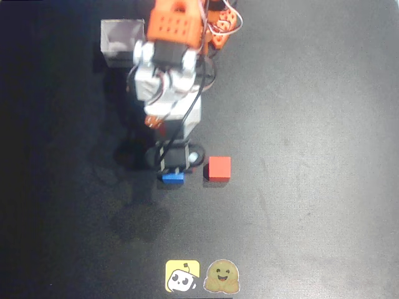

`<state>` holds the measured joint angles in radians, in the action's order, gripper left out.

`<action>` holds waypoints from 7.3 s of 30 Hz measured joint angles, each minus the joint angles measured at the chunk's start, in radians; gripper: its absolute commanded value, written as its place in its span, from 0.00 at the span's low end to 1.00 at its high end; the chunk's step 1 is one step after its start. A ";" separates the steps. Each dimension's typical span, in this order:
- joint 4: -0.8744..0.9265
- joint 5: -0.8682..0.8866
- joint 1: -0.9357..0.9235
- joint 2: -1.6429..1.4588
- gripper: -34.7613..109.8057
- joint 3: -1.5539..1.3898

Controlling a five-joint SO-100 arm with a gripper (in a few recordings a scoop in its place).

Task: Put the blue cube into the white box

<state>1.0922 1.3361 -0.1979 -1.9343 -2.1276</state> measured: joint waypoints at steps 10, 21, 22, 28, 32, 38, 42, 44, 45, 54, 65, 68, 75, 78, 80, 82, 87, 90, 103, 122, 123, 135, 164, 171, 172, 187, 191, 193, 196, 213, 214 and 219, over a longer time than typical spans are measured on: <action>-0.006 -0.006 0.003 0.183 0.32 0.126; -0.026 0.048 0.072 0.259 0.36 0.152; -0.032 0.054 0.077 0.270 0.36 0.152; -0.067 0.061 0.078 0.318 0.38 0.164; -0.078 0.061 0.077 0.337 0.38 0.178; -0.097 0.071 0.077 0.364 0.38 0.193; -0.100 0.077 0.077 0.394 0.38 0.219; -0.104 0.084 0.077 0.408 0.38 0.232; -0.104 0.089 0.077 0.416 0.38 0.239; -0.118 0.169 0.063 0.459 0.38 0.282; -0.135 0.261 0.064 0.466 0.41 0.288; -0.135 0.265 0.064 0.482 0.41 0.290; -0.138 0.279 0.071 0.495 0.39 0.290; -0.138 0.284 0.069 0.505 0.36 0.290; -0.140 0.284 0.067 0.511 0.33 0.291; -0.140 0.284 0.067 0.515 0.30 0.291; -0.146 0.285 0.067 0.520 0.24 0.293; -0.146 0.299 0.067 0.520 0.24 0.293; 0.011 0.305 0.048 0.518 0.24 0.382; 0.580 0.379 -0.364 0.107 0.24 0.426; 0.591 0.364 -0.416 0.089 0.24 0.408; 0.623 0.238 -0.888 -0.160 0.24 0.186; 0.618 0.218 -1.095 -0.322 0.24 -0.083; 0.617 0.195 -1.109 -0.330 0.39 -0.106; 0.615 0.186 -1.115 -0.330 0.41 -0.106; 0.620 0.055 -1.146 -0.334 0.24 -0.106; 0.503 -0.160 -1.101 -0.359 0.24 -0.095; 0.433 -0.247 -1.019 -0.360 0.24 -0.075; 0.373 -0.276 -0.822 -0.360 0.24 -0.025; 0.014 -0.094 0.155 -0.729 0.24 -0.333; 0.026 -0.084 0.160 -0.818 0.24 -0.385; 0.103 -0.055 0.176 -1.195 0.24 -0.555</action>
<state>1.1950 1.2809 -0.0215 -3.1293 -2.6829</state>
